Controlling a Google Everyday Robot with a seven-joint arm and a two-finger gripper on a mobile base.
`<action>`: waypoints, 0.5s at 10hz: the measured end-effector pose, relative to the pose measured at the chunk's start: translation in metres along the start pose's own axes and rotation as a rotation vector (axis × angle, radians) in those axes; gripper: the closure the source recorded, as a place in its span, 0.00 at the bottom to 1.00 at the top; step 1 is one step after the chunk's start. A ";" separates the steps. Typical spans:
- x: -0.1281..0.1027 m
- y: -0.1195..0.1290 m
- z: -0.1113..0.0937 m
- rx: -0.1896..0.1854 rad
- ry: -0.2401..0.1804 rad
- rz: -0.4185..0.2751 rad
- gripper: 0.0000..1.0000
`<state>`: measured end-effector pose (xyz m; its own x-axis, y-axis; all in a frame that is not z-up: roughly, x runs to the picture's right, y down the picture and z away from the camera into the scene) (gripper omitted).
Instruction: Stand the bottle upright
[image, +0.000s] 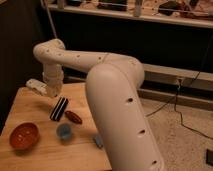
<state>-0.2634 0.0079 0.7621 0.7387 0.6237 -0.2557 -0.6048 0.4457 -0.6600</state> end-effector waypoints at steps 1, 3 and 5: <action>0.002 -0.002 -0.004 -0.016 -0.041 0.062 1.00; 0.010 -0.007 -0.009 -0.058 -0.130 0.223 1.00; 0.020 -0.007 -0.006 -0.122 -0.179 0.365 1.00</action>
<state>-0.2428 0.0130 0.7576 0.4125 0.8331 -0.3685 -0.7697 0.1023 -0.6302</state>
